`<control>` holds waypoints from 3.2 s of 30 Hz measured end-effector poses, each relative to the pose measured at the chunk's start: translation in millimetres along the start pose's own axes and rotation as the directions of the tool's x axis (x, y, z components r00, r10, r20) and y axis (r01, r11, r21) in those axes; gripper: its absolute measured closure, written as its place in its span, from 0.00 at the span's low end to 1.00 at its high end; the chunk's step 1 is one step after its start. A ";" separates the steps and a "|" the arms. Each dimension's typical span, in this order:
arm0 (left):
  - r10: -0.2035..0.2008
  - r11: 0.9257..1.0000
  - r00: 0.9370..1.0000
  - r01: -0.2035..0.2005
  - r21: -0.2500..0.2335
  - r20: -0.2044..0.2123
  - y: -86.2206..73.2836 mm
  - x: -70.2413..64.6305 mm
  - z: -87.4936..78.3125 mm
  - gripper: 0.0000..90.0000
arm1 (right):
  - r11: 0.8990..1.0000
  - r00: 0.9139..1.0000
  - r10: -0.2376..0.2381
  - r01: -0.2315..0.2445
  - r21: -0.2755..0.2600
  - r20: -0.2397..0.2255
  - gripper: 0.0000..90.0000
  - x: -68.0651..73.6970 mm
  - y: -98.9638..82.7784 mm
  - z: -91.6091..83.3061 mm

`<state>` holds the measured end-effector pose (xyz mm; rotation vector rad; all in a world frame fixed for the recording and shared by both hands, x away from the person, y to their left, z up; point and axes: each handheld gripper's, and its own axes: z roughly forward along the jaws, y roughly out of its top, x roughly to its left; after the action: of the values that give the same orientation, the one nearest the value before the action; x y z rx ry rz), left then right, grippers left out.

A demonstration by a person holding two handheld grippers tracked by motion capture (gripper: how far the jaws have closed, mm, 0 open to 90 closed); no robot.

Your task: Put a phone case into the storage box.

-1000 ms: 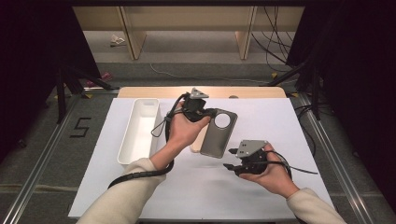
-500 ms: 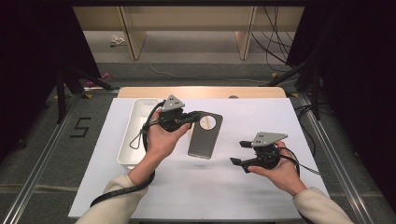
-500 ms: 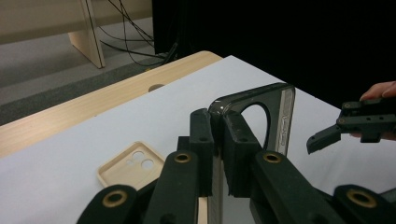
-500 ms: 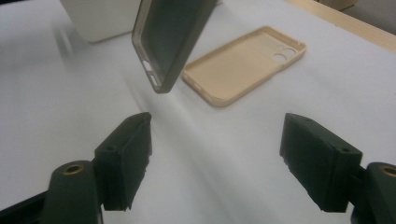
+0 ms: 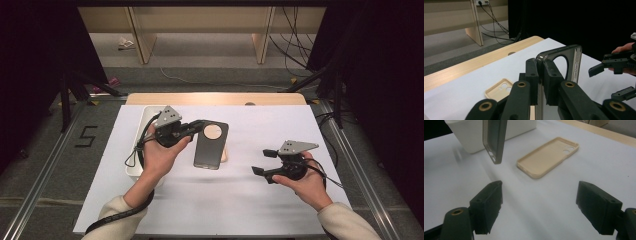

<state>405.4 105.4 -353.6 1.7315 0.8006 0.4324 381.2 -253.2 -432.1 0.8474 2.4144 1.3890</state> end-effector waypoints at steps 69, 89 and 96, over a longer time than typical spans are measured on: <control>0.061 0.991 0.996 -0.069 -0.118 -0.071 59.0 86.6 -44.6 0.92 | 0.998 0.999 0.036 -0.034 -0.059 0.034 0.21 -3.4 -8.3 -16.6; 0.041 0.991 0.992 -0.056 -0.120 -0.118 70.7 126.5 -47.6 0.92 | 0.998 0.999 0.037 -0.036 -0.059 0.030 0.18 -5.4 -9.8 -15.6; 0.033 0.991 0.990 -0.050 -0.123 -0.138 66.8 138.3 -49.5 0.92 | 0.998 0.999 0.037 -0.036 -0.056 0.029 0.18 -5.2 -9.9 -15.1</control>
<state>490.0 227.4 -290.4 1.6164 0.8169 0.6219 374.7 -270.9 -433.0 0.8963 2.3383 1.4387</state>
